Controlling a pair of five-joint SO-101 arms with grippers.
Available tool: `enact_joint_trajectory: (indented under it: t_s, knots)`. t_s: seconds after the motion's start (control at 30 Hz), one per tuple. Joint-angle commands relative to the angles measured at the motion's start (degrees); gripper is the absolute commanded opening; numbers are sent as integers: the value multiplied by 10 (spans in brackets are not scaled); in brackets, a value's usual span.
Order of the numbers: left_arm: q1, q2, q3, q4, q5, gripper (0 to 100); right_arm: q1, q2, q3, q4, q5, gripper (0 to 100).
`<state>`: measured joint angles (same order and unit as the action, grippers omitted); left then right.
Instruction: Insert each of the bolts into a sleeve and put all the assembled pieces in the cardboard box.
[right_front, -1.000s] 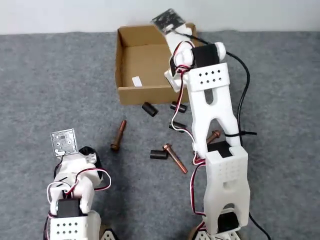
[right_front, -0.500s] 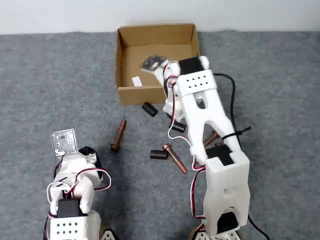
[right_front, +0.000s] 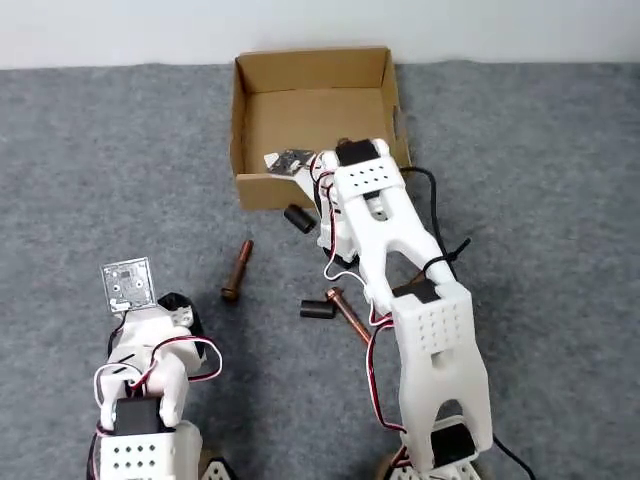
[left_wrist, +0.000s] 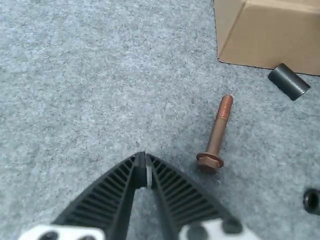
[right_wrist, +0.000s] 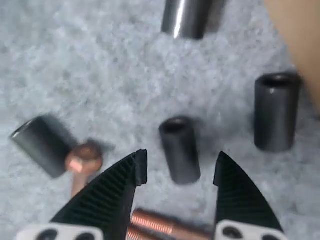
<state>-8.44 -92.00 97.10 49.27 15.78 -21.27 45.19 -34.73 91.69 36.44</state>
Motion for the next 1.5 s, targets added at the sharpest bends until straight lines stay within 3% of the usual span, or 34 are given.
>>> enact_joint_trajectory:
  t_s: [0.0, 0.07, 0.2, 0.57, 0.87, 1.0, 1.27, 1.47]
  knots:
    - [-4, -6, -3, -18, -1, 5, 10, 10, -2, -31, 6, 212]
    - [-4, -6, -3, -18, -1, 5, 12, 23, -2, -33, 6, 182]
    - [-4, -6, -3, -18, -1, 5, 10, 27, -2, -15, 7, 13]
    - [0, -5, -3, -18, -1, 6, 9, -130, -2, 93, -3, 9]
    - [27, -4, -6, -16, -11, 7, 32, -345, 79, 113, -111, 9]
    - [61, -2, -44, 47, -55, 7, 54, -451, 172, 112, -178, 9]
    - [109, 6, -181, 150, -55, 6, 153, -636, 354, 111, -325, 9]
    - [149, 146, -270, 162, -54, 6, 257, -746, 441, 110, -368, 9]
